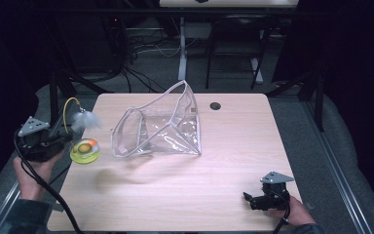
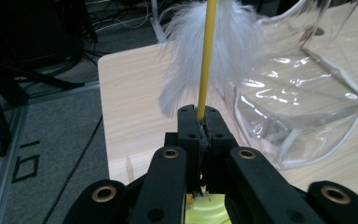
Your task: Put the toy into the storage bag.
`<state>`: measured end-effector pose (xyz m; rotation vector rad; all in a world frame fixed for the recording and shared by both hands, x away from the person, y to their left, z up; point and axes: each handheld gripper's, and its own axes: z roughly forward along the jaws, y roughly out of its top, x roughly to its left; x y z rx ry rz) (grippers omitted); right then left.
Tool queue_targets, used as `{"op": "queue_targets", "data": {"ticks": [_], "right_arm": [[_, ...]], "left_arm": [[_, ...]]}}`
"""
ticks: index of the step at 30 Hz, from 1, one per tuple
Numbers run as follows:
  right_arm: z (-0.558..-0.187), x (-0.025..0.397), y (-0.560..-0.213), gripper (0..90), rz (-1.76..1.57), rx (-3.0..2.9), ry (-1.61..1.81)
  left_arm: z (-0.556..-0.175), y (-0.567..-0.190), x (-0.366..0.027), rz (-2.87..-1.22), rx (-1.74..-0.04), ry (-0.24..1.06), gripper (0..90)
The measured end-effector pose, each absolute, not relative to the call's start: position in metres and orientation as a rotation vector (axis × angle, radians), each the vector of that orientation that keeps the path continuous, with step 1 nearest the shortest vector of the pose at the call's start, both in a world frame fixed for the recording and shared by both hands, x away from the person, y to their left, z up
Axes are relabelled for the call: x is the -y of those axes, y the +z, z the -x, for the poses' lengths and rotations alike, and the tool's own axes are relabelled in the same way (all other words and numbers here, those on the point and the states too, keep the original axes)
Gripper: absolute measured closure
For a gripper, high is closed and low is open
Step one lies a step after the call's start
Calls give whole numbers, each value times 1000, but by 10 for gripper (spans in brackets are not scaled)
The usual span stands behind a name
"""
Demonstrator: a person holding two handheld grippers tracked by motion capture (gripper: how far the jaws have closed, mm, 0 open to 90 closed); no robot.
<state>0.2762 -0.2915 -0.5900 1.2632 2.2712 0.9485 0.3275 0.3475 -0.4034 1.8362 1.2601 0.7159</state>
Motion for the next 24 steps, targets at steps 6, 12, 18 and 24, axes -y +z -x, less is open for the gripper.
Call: {"op": "queue_targets", "data": {"ticks": [6,12,18,24], "right_arm": [[-276,291,-590,0,-1264,-2271,947],[-276,291,-590,0,-1267,-2266,949],[-276,291,-590,0,-1269,-2265,953],[-276,291,-590,0,-1270,-2265,954]], "left_arm": [[-334,-389,-340,-1882,-1215,686,881],[-338,-385,-330,-1905,-1184,687,881],[-341,-379,-323,-1917,-1164,690,881],[-344,-369,-314,-1935,-1135,688,882]]}}
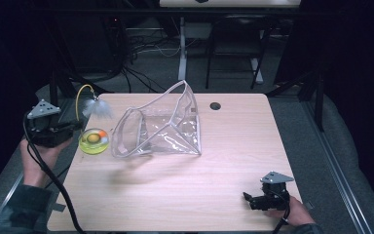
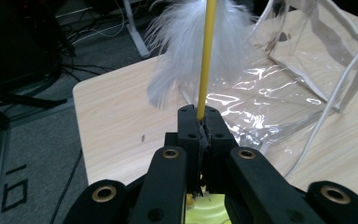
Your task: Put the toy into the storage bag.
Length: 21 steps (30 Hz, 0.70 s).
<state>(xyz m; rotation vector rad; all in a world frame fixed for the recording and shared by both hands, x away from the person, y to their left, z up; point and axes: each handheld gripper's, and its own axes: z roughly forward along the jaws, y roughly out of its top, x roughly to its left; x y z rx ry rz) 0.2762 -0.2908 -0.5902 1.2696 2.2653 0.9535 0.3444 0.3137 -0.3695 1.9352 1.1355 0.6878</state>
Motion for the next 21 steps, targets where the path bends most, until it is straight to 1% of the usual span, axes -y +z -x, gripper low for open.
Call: {"op": "queue_targets", "data": {"ticks": [21], "right_arm": [[-276,291,-590,0,-1270,-2266,954]], "left_arm": [[-352,-359,-297,-1956,-1090,674,882]]}}
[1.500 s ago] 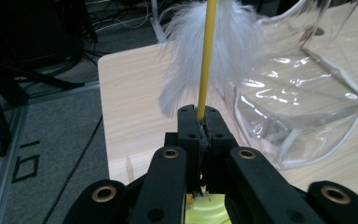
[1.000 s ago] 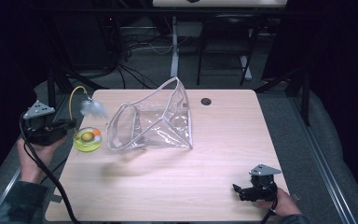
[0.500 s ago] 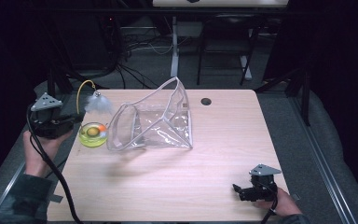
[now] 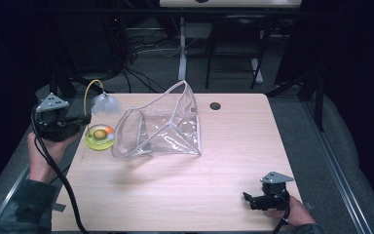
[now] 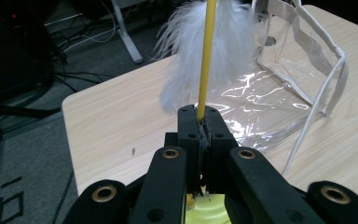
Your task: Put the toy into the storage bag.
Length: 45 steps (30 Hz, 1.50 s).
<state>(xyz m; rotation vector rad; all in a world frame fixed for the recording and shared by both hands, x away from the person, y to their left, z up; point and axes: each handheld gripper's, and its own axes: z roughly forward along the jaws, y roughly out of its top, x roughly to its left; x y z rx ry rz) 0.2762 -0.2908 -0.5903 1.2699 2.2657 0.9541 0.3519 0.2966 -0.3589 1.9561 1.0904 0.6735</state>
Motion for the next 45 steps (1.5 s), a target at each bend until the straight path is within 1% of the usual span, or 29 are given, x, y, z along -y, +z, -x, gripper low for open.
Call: {"op": "queue_targets", "data": {"ticks": [6,18,37,45], "right_arm": [[-276,291,-590,0,-1270,-2266,955],[-276,291,-590,0,-1269,-2267,954],[-276,291,-590,0,-1270,-2268,944],[-276,291,-590,0,-1270,-2268,944]], "left_arm": [[-356,-359,-289,-1969,-1072,669,882],[-360,-347,-280,-1965,-1031,678,882],[-373,-339,-260,-1982,-976,642,882],[-379,-335,-244,-1983,-939,629,882]]}}
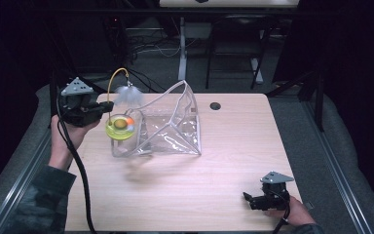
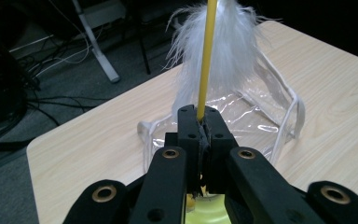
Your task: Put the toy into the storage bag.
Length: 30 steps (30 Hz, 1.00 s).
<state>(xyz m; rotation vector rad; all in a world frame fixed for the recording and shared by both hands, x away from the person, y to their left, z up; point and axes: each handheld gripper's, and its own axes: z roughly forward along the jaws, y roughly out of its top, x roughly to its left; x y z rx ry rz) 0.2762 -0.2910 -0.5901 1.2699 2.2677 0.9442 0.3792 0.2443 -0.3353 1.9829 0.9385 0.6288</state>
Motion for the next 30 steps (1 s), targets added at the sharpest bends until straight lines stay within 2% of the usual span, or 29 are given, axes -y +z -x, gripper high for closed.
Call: {"op": "queue_targets", "data": {"ticks": [10,30], "right_arm": [[-276,291,-590,0,-1270,-2267,944],[-277,291,-590,0,-1266,-2273,945]], "left_arm": [[-386,-332,-227,-1985,-893,617,882],[-416,-357,-220,-2020,-926,549,882]]}}
